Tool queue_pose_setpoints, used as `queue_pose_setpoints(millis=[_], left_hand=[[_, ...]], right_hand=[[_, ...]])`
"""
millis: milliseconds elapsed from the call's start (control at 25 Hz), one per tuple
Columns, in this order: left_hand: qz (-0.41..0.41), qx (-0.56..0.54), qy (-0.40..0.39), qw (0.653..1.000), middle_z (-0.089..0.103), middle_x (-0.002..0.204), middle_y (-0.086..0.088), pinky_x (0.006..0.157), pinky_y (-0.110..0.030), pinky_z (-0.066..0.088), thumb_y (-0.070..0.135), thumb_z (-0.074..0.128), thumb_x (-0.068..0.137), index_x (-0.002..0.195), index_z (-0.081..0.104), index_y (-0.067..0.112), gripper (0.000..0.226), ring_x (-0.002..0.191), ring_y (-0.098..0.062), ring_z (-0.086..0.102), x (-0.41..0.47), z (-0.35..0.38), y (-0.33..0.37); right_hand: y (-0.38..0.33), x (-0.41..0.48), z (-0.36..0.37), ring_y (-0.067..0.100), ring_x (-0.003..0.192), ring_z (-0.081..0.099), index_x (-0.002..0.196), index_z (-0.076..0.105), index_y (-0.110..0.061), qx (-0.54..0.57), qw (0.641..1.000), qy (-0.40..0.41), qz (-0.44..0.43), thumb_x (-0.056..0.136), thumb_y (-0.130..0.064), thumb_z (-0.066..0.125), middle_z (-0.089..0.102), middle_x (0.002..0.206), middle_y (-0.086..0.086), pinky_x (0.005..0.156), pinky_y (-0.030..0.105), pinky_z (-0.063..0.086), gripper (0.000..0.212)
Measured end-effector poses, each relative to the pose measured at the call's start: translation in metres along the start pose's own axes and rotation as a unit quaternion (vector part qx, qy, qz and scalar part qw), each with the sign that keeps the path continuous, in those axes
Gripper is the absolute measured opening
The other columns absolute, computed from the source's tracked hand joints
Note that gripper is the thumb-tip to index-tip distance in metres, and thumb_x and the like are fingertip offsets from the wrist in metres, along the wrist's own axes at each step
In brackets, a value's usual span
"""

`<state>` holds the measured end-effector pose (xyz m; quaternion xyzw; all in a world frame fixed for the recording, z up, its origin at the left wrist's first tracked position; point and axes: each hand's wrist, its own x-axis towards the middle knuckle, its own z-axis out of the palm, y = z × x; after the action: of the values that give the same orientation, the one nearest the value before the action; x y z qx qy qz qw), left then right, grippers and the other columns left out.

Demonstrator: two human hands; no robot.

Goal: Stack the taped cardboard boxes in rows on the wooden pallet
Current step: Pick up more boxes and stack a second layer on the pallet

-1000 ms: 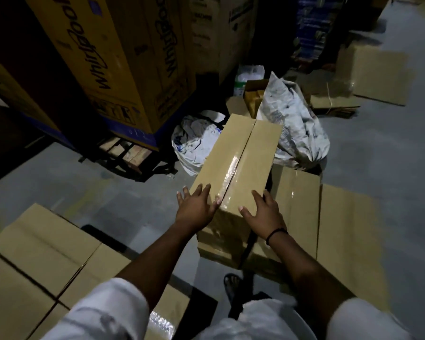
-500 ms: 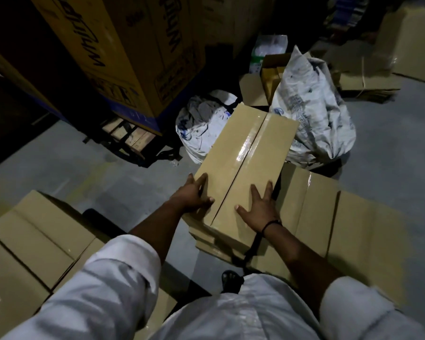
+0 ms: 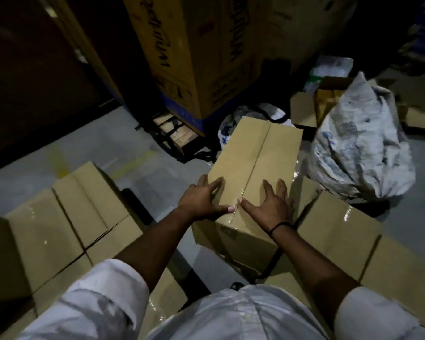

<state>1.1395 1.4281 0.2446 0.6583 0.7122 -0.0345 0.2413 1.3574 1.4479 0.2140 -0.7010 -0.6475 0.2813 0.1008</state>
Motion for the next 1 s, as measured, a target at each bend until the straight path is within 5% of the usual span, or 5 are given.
queue_pose_setpoints(millis=[400, 1000], left_hand=[[-0.175, 0.012, 0.139, 0.975, 0.007, 0.172, 0.003, 0.109, -0.048, 0.037, 0.092, 0.050, 0.075, 0.156, 0.031, 0.048, 0.094, 0.131, -0.045, 0.043, -0.158, -0.008, -0.129], [-0.289, -0.102, 0.119, 0.944, -0.002, 0.172, 0.007, 0.119, -0.053, 0.028, 0.085, 0.046, 0.085, 0.161, 0.022, 0.043, 0.090, 0.150, -0.044, 0.025, -0.456, 0.102, -0.337]], right_hand=[[-0.138, -0.072, 0.077, 0.041, 0.147, 0.025, 0.156, 0.035, -0.037, -0.031, 0.974, -0.083, -0.206, 0.068, -0.096, 0.050, 0.007, 0.169, -0.003, 0.118, 0.053, 0.031, 0.107], [-0.286, -0.326, 0.266, 0.036, 0.144, 0.031, 0.152, 0.041, -0.040, -0.128, 0.902, -0.178, -0.373, 0.066, -0.094, 0.053, 0.014, 0.166, -0.008, 0.113, 0.051, 0.039, 0.103]])
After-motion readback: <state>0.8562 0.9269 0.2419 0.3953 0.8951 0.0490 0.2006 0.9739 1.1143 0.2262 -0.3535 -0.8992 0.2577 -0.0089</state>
